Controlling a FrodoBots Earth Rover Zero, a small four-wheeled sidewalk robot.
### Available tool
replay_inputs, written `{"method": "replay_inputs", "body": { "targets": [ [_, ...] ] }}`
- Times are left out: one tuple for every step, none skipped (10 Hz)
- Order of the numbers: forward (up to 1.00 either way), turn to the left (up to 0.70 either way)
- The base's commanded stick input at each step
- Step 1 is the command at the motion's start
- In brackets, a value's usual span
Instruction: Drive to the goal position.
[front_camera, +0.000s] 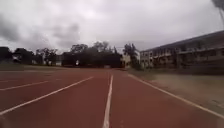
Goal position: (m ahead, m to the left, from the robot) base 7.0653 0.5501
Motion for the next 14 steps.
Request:
{"method": "replay_inputs", "body": {
  "targets": [
    [0.50,0.00],
    [0.50,0.00],
    [0.50,0.00],
    [0.50,0.00],
    [0.50,0.00],
    [0.50,0.00],
    [0.50,0.00],
    [0.50,0.00],
    [0.50,0.00],
    [0.50,0.00],
    [0.50,0.00],
    [0.50,0.00],
    [0.50,0.00],
    [0.50,0.00]
  ]
}}
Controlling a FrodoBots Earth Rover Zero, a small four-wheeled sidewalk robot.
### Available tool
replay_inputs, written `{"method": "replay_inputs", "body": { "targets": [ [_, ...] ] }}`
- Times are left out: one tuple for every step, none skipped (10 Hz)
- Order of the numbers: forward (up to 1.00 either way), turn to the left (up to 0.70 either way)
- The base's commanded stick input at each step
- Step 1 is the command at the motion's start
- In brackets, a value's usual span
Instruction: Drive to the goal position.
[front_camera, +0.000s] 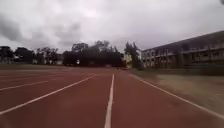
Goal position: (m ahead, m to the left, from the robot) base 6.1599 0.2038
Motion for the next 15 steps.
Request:
{"method": "replay_inputs", "body": {
  "targets": [
    [0.50,0.00],
    [0.50,0.00],
    [0.50,0.00],
    [0.50,0.00],
    [0.50,0.00],
    [0.50,0.00],
    [0.50,0.00],
    [0.50,0.00],
    [0.50,0.00],
    [0.50,0.00],
    [0.50,0.00],
    [0.50,0.00],
    [0.50,0.00],
    [0.50,0.00],
    [0.50,0.00]
  ]
}}
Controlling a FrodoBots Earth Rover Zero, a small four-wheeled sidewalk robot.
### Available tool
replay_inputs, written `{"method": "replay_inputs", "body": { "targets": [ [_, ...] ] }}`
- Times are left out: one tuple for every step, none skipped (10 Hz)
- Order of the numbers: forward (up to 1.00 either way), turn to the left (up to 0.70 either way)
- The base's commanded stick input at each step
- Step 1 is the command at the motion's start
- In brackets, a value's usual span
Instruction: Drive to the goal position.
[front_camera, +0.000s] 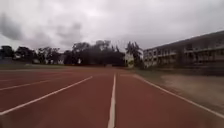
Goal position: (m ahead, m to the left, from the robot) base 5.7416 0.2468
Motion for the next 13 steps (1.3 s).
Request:
{"method": "replay_inputs", "body": {
  "targets": [
    [0.50,0.00],
    [0.50,0.00],
    [0.50,0.00],
    [0.50,0.00],
    [0.50,0.00],
    [0.50,0.00],
    [0.50,0.00],
    [0.50,0.00],
    [0.50,0.00],
    [0.50,0.00],
    [0.50,0.00],
    [0.50,0.00],
    [0.50,0.00]
  ]
}}
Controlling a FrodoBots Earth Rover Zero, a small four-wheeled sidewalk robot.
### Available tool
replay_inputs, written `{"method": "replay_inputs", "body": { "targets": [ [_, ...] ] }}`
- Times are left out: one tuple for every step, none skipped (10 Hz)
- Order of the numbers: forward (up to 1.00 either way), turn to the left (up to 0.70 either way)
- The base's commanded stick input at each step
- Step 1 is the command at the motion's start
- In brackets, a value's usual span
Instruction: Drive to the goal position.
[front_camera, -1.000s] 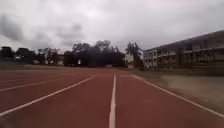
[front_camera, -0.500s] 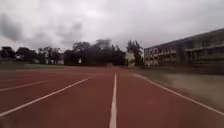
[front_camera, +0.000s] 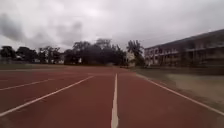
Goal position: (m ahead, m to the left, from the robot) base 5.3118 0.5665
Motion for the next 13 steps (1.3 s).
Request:
{"method": "replay_inputs", "body": {
  "targets": [
    [0.50,0.00],
    [0.50,0.00],
    [0.50,0.00],
    [0.50,0.00],
    [0.50,0.00],
    [0.50,0.00],
    [0.50,0.00],
    [0.50,0.00],
    [0.50,0.00],
    [0.50,0.00],
    [0.50,0.00],
    [0.50,0.00],
    [0.50,0.00]
  ]
}}
